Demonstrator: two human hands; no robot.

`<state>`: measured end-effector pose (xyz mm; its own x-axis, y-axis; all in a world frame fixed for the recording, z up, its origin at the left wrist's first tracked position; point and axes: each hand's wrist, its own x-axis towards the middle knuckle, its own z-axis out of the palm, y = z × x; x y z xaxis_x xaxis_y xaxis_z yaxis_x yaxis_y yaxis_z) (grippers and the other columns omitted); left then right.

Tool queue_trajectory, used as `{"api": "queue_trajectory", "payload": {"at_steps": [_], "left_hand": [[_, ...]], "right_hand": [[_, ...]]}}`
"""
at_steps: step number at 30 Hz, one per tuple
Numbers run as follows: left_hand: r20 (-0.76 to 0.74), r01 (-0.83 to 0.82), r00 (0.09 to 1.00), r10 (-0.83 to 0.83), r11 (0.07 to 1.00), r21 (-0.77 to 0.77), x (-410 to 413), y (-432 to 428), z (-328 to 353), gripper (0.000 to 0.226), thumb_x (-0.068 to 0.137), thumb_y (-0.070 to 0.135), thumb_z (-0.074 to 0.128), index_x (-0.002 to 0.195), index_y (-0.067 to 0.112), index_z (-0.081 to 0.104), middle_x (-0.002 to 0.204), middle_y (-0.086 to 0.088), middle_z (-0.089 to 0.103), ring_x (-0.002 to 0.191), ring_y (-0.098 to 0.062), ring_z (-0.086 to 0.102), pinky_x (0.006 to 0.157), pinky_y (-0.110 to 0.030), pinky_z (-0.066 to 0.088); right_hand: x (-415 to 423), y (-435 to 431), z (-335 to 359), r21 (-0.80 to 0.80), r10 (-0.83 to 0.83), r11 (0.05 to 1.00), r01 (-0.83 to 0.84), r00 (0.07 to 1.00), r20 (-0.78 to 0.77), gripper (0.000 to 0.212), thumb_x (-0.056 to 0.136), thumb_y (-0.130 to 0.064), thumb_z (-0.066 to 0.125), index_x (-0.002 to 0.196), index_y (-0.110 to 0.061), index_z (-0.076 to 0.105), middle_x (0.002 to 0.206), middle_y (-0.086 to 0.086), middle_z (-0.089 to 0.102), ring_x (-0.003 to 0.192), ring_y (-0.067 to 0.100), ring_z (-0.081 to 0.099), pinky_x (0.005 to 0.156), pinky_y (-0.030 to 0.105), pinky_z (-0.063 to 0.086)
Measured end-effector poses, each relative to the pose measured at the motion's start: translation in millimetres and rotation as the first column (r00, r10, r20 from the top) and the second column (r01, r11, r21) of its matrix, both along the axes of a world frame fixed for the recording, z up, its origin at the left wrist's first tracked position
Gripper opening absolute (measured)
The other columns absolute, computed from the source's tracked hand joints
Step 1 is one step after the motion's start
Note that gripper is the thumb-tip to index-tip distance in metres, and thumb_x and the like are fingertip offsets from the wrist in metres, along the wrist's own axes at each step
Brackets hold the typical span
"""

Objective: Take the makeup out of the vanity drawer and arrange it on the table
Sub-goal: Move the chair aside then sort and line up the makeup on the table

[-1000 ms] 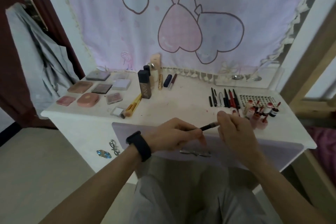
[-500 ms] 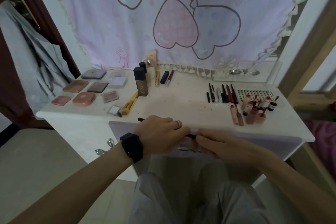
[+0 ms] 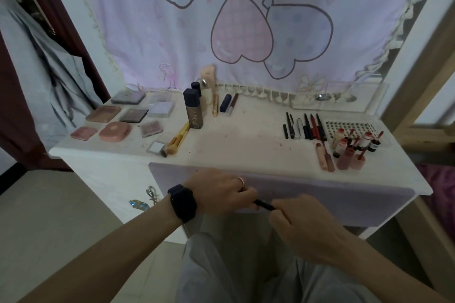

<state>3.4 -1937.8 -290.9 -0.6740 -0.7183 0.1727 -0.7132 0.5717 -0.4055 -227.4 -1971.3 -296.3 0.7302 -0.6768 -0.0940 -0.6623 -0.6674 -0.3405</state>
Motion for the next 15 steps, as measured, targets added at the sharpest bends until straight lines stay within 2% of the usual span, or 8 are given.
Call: {"api": "queue_trajectory", "payload": {"at_steps": [2,3,6,8,10,12,14,15], "left_hand": [[-0.013,-0.206,0.978,0.208,0.974,0.089,27.2,5.9,1.2,0.026,0.095,0.039,0.059,0.111,0.021,0.052,0.078,0.003,0.061,0.056,-0.013,0.054,0.041,-0.022,0.028],[-0.061,-0.265,0.961,0.271,0.96,0.092,43.2,11.6,4.0,0.022,0.095,0.039,0.058,0.108,0.021,0.055,0.078,0.005,0.061,0.056,-0.012,0.054,0.04,-0.021,0.033],[-0.294,-0.262,0.925,0.24,0.964,-0.038,56.0,11.3,2.1,0.016,0.096,0.037,0.049,0.09,0.022,0.048,0.061,0.008,0.053,0.042,-0.01,0.047,0.033,-0.023,0.036],[-0.519,-0.328,0.799,0.304,0.943,0.048,30.4,-4.3,-1.0,0.032,0.102,0.043,0.033,0.093,0.018,0.051,0.066,0.011,0.047,0.047,-0.011,0.044,0.039,-0.024,0.032],[-0.705,-0.373,0.55,0.449,0.887,0.274,5.1,-21.9,-9.0,0.034,0.106,0.042,0.029,0.103,0.017,0.054,0.072,0.012,0.047,0.056,-0.013,0.045,0.05,-0.029,0.037],[-0.815,-0.339,0.252,0.522,0.836,0.43,-6.9,-35.8,-16.5,0.023,0.107,0.031,0.036,0.113,0.023,0.057,0.078,0.008,0.053,0.065,-0.012,0.049,0.06,-0.026,0.041],[-0.808,-0.167,-0.102,0.58,0.791,0.589,-17.2,-44.5,-17.6,0.025,0.106,0.02,0.04,0.122,0.028,0.057,0.087,0.003,0.058,0.072,-0.011,0.05,0.062,-0.02,0.041],[-0.753,-0.042,-0.239,0.612,0.769,0.638,-22.1,-49.4,-16.1,0.028,0.105,0.016,0.041,0.125,0.027,0.057,0.092,0.001,0.062,0.073,-0.01,0.052,0.064,-0.02,0.043]], "right_hand": [[-30.1,-12.1,-5.2,0.045,-0.103,0.994,0.104,0.994,-0.023,0.035,0.104,-0.028,0.041,0.07,-0.025,0.052,0.072,0.004,0.055,0.069,0.013,0.052,0.066,0.023,0.04],[-46.8,-18.7,-5.7,0.106,-0.172,0.979,0.172,0.985,-0.005,0.034,0.105,-0.021,0.041,0.076,-0.02,0.059,0.079,0.006,0.061,0.075,0.017,0.056,0.069,0.023,0.041],[-63.7,-27.9,-8.4,0.216,-0.222,0.96,0.179,0.955,0.198,0.031,0.105,-0.013,0.044,0.076,-0.018,0.056,0.073,0.001,0.061,0.068,0.015,0.055,0.066,0.031,0.042],[-41.6,-26.6,-7.2,0.255,-0.196,0.961,0.11,0.919,0.343,0.026,0.104,-0.017,0.048,0.079,-0.023,0.054,0.07,0.001,0.059,0.064,0.015,0.054,0.061,0.031,0.041],[-21.3,-29.1,-6.8,0.297,-0.22,0.95,0.091,0.871,0.438,0.018,0.105,-0.024,0.047,0.091,-0.026,0.059,0.078,0.001,0.064,0.069,0.016,0.058,0.064,0.031,0.045],[-10.3,-37.5,-9.5,0.329,-0.267,0.939,0.102,0.817,0.51,0.017,0.106,-0.027,0.044,0.104,-0.03,0.06,0.087,0.001,0.067,0.079,0.018,0.061,0.071,0.031,0.049],[-2.9,-45.1,-13.7,0.35,-0.301,0.93,0.11,0.776,0.555,0.018,0.106,-0.028,0.042,0.109,-0.036,0.059,0.085,-0.003,0.066,0.081,0.017,0.06,0.069,0.027,0.051],[1.6,-48.3,-15.4,0.358,-0.311,0.927,0.109,0.758,0.574,0.019,0.107,-0.029,0.042,0.109,-0.038,0.058,0.082,-0.005,0.065,0.079,0.015,0.059,0.066,0.023,0.05]]}}
